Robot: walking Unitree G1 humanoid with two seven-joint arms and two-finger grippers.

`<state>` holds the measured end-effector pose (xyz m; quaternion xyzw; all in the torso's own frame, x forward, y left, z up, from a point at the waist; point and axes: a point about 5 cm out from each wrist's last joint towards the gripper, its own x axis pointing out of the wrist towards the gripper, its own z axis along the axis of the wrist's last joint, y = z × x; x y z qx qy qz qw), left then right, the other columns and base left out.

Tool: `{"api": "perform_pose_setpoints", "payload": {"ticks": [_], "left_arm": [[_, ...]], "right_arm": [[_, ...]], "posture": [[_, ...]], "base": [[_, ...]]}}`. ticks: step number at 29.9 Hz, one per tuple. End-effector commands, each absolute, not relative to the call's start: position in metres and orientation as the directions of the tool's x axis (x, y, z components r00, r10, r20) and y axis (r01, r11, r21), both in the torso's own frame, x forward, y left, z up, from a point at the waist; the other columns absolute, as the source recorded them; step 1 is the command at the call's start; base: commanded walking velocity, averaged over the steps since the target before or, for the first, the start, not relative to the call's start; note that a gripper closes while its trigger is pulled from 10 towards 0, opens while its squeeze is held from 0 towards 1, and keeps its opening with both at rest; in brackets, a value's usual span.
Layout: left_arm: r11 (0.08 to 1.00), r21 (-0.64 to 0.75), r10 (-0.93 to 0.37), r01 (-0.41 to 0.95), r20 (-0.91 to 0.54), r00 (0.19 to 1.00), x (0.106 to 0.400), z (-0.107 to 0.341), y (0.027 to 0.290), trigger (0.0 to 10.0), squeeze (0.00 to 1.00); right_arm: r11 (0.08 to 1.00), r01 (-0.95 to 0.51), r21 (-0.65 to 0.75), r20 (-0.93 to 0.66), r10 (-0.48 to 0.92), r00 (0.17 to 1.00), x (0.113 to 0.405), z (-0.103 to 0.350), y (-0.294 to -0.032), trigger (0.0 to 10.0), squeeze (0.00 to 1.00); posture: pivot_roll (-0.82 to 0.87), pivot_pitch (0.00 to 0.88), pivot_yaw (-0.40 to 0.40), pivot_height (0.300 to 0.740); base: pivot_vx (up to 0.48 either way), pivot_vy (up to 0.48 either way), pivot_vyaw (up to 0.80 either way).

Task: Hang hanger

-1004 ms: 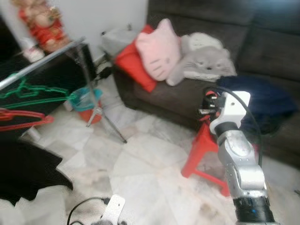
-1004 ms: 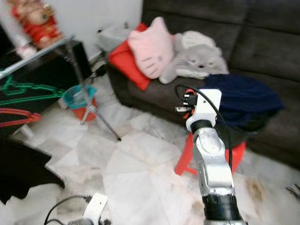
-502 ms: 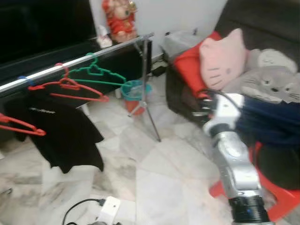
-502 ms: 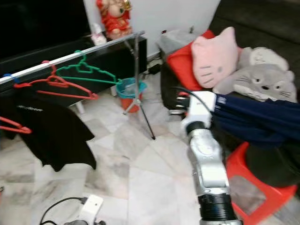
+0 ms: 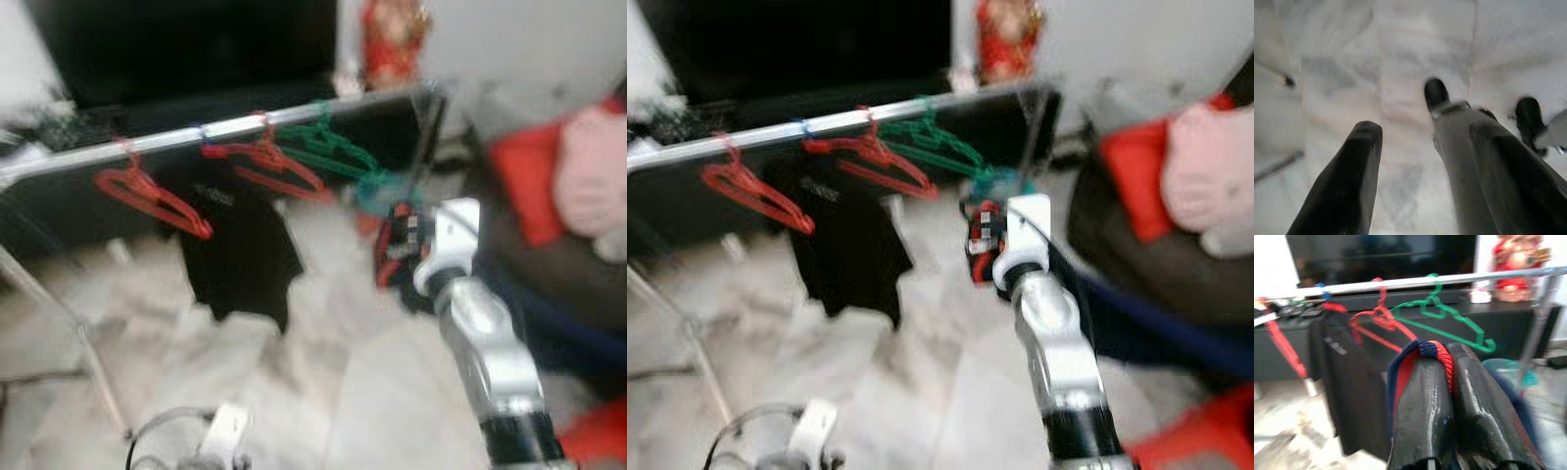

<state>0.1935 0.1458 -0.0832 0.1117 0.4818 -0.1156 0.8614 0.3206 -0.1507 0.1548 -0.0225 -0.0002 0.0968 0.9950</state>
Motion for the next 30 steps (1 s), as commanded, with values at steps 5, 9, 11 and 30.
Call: {"api": "perform_pose_setpoints", "payload": {"ticks": [5, 9, 11, 30], "left_arm": [[0.951, 0.072, -0.091, 0.301, -0.864, 0.496, 0.191, -0.085, 0.147, 10.0, 0.00], [0.951, 0.069, -0.094, 0.302, -0.864, 0.494, 0.191, -0.085, 0.147, 10.0, 0.00], [0.951, 0.069, -0.094, 0.301, -0.864, 0.494, 0.191, -0.085, 0.146, 10.0, 0.00], [0.954, 0.075, -0.084, 0.290, -0.863, 0.498, 0.192, -0.084, 0.147, 10.0, 0.00]], "right_arm": [[0.981, -0.191, 0.010, -0.075, 0.192, 0.979, 0.321, 0.142, -0.153, 10.0, 0.00], [0.997, -0.059, 0.053, -0.197, 0.069, 0.978, 0.321, 0.121, -0.171, 10.0, 0.00], [0.999, 0.002, 0.044, -0.268, 0.010, 0.963, 0.319, 0.108, -0.181, 10.0, 0.00], [0.998, 0.015, 0.057, -0.348, 0.005, 0.938, 0.317, 0.072, -0.193, 10.0, 0.00]], "posture": [[-0.04, 0.010, -0.002, 0.740], [-0.04, 0.013, -0.004, 0.740], [-0.04, 0.015, -0.005, 0.740], [-0.04, 0.032, -0.001, 0.740]], "base": [[0.000, 0.000, 0.48], [0.000, 0.000, 0.00], [0.000, 0.000, 0.00], [0.000, 0.000, 0.00]]}}
